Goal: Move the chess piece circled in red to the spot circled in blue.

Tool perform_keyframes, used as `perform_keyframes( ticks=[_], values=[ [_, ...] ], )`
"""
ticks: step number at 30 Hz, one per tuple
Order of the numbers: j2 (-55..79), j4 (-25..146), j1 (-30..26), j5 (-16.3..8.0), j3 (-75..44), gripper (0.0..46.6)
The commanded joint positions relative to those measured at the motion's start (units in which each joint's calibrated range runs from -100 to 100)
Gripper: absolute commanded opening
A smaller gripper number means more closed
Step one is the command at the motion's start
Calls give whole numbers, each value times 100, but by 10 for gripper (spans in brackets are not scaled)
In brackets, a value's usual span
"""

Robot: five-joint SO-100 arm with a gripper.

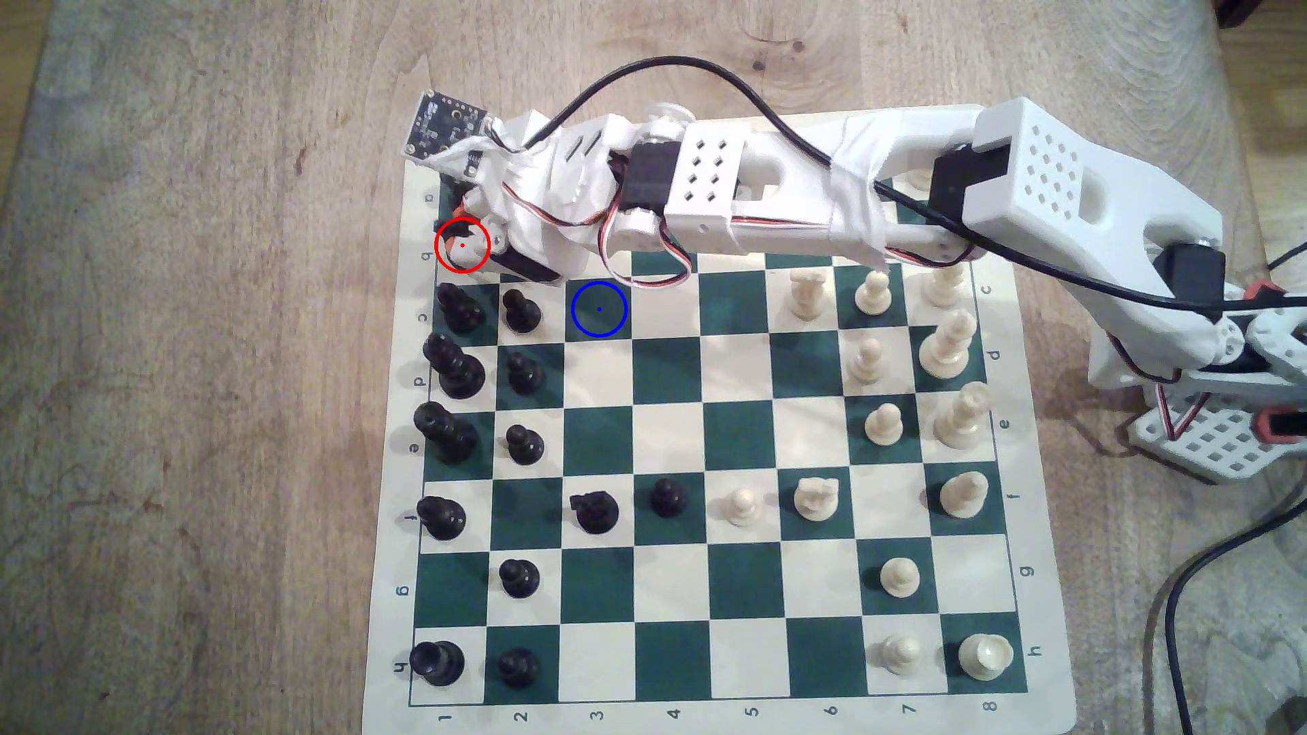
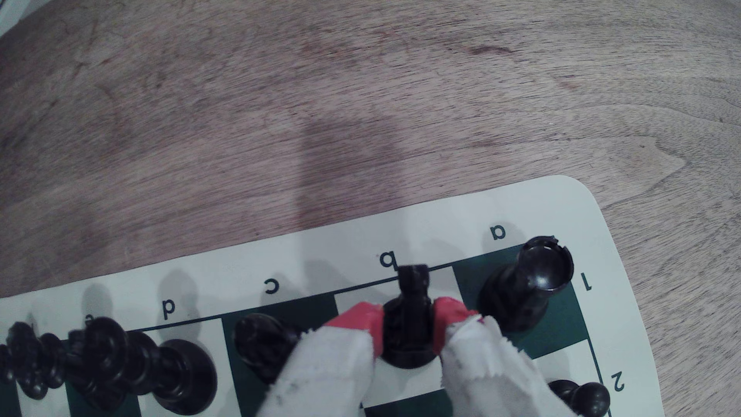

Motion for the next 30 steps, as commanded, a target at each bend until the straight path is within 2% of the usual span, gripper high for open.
perform_keyframes(
  ticks=[1, 9, 30],
  values=[
    [-178, -164, -67, 5, -539, 61],
    [-152, -213, -91, -20, -539, 4],
    [-1052, -66, 19, -39, -576, 4]
  ],
)
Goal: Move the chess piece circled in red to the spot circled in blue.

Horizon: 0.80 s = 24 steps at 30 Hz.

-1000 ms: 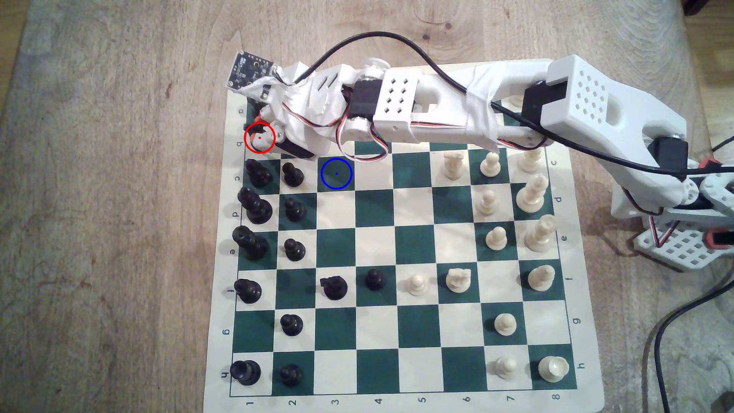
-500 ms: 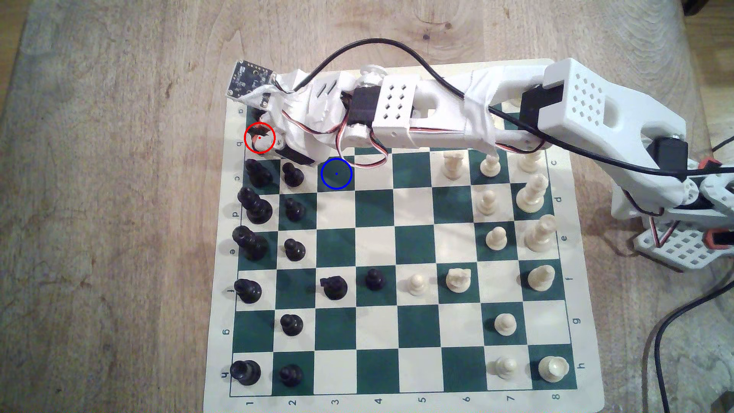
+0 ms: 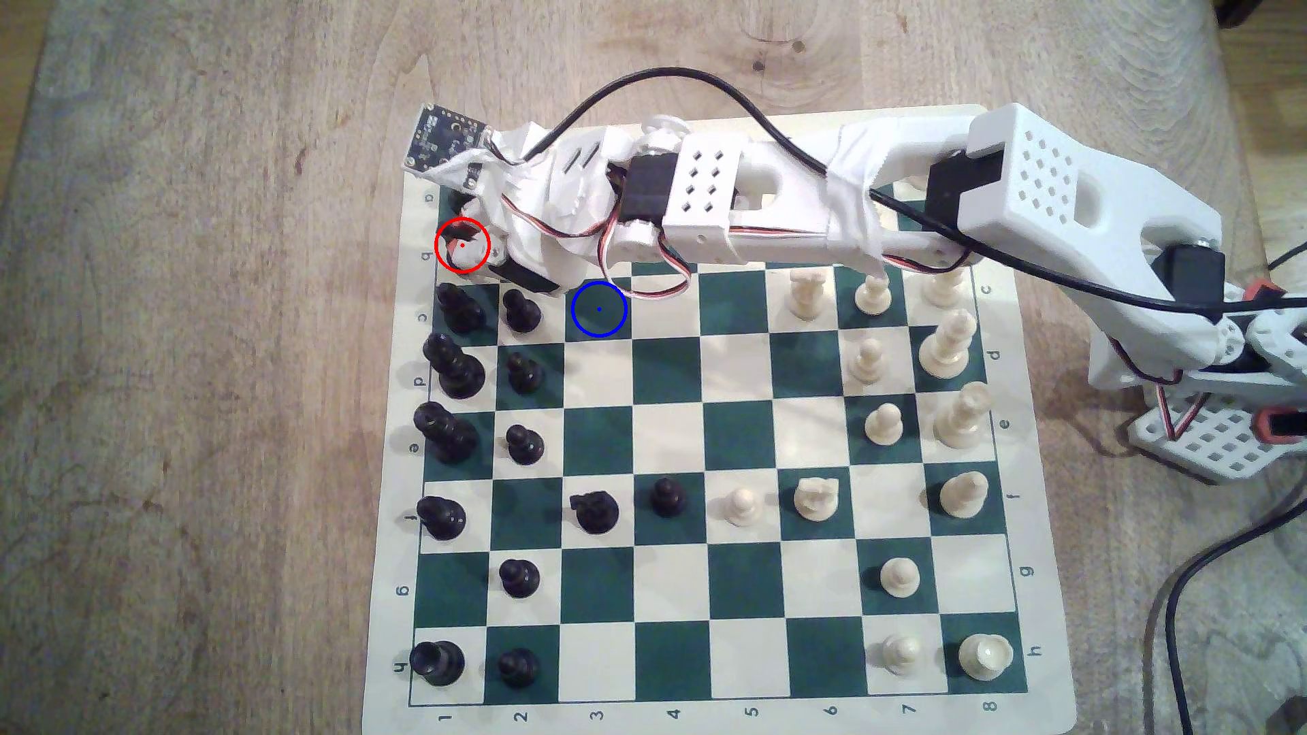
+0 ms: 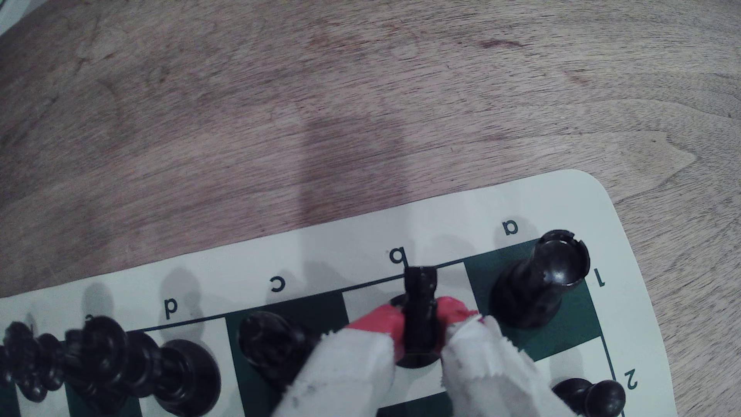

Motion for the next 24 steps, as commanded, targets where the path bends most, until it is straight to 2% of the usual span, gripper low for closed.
perform_keyframes(
  ticks=[1, 5, 9, 19, 24],
  values=[
    [-1187, 94, 63, 5, -576, 4],
    [-1560, 275, 79, 20, -521, 4],
    [-2129, 250, 86, 34, 123, 4],
    [-4684, -184, -117, 15, 3595, 4],
    [-5406, -225, -297, -5, 4610, 4]
  ],
)
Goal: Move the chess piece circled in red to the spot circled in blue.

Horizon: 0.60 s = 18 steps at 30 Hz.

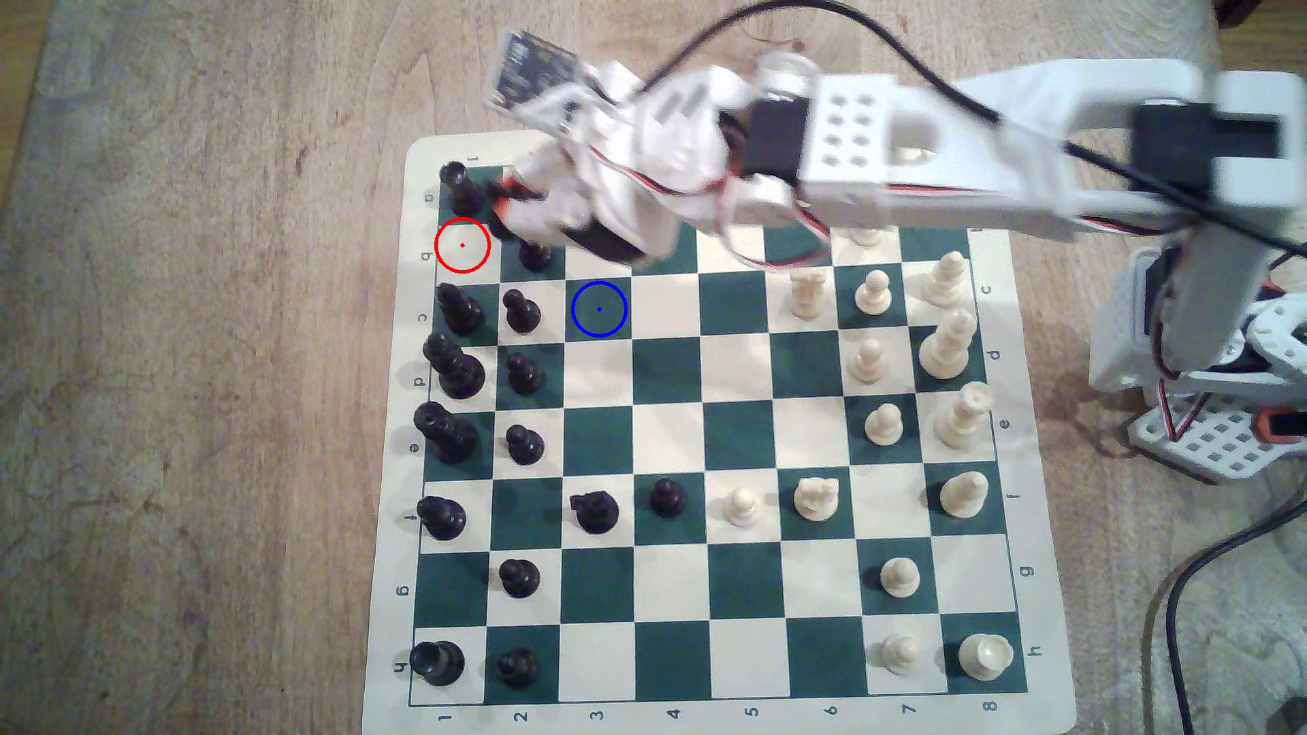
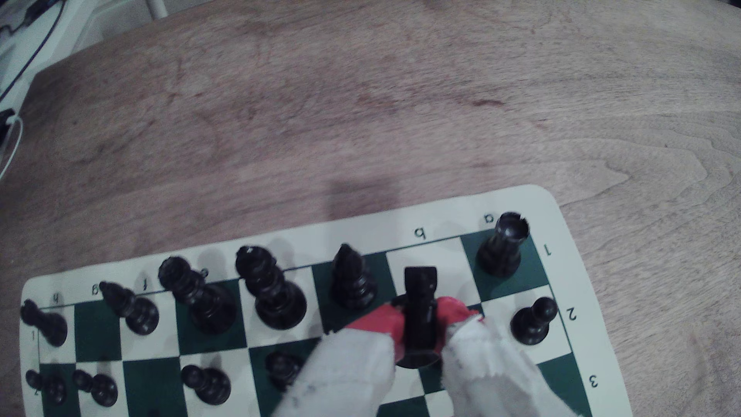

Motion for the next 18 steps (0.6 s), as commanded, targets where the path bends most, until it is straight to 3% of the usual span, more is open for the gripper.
perform_keyframes(
  ticks=[1, 9, 18],
  values=[
    [-1192, -146, -113, -5, 444, 4],
    [-1285, -719, -379, -5, 1786, 4],
    [-776, -1202, -332, 10, 2067, 4]
  ],
)
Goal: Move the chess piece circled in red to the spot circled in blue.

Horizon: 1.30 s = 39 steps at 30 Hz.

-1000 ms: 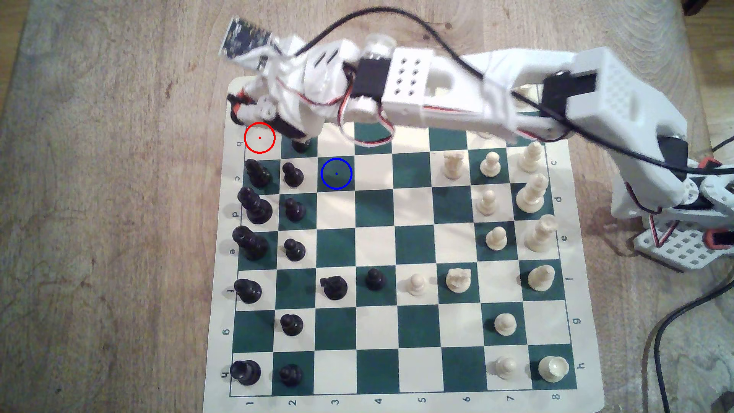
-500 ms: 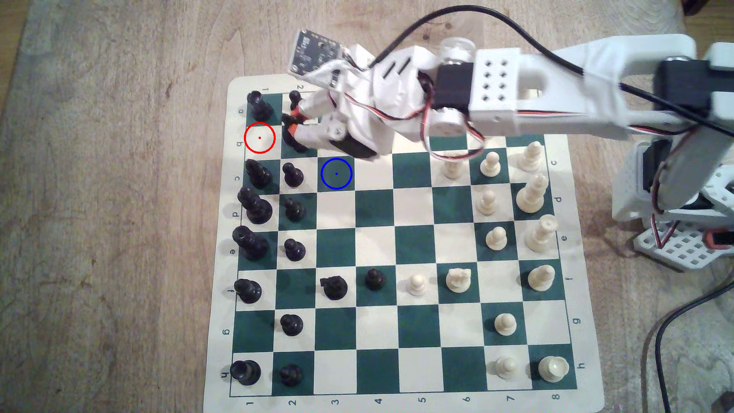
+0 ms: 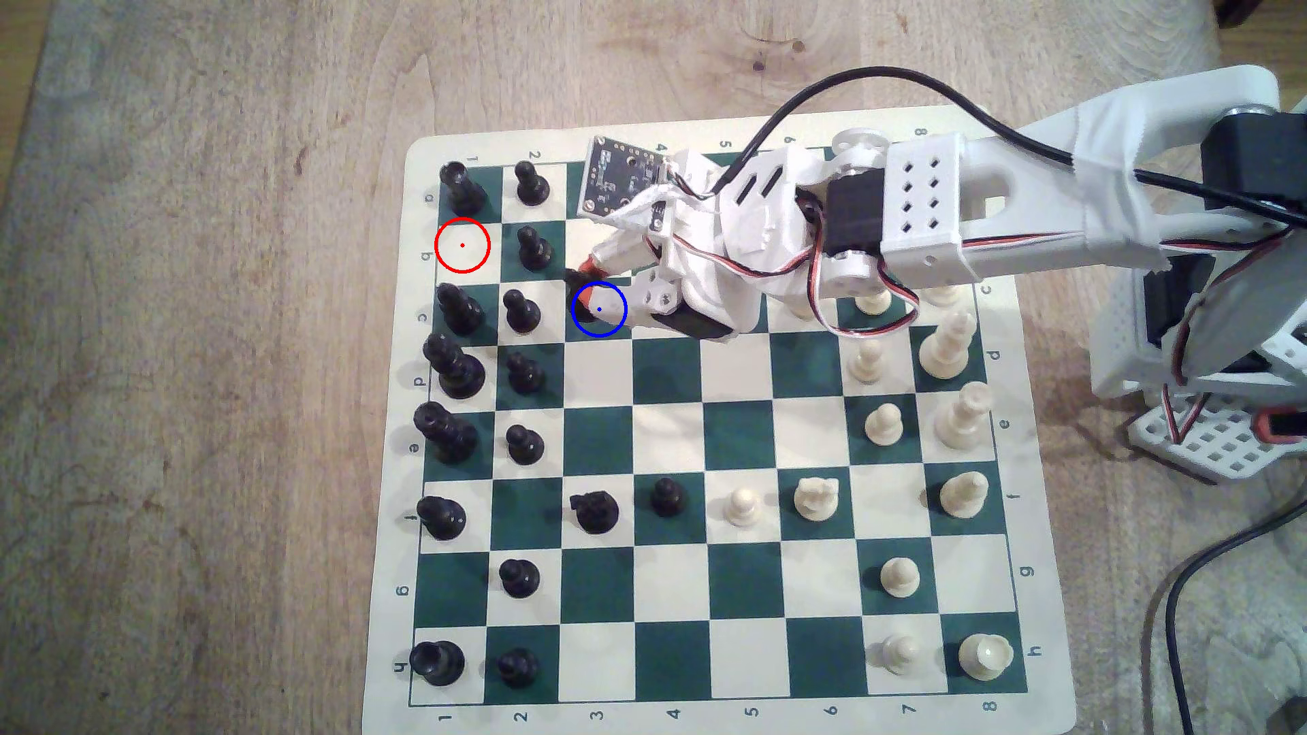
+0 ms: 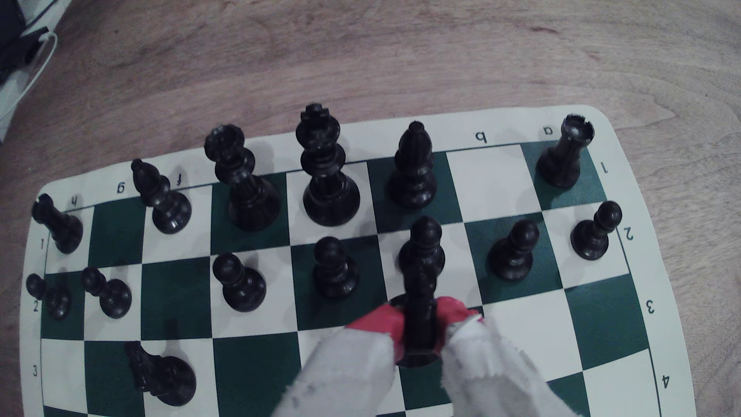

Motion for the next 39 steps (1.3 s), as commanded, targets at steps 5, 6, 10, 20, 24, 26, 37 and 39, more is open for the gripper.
perform_keyframes(
  ticks=[5, 6, 10, 20, 24, 26, 37, 39],
  values=[
    [326, -385, -39, 15, -65, 4],
    [377, -410, -39, 24, -65, 4],
    [631, -443, 32, 29, -93, 4],
    [1005, -549, 204, 98, -211, 4],
    [1115, -549, 243, 103, -365, 4],
    [1200, -549, 243, 103, -446, 4],
    [1514, -574, 274, 107, -782, 4],
    [1523, -574, 274, 107, -782, 4]
  ],
)
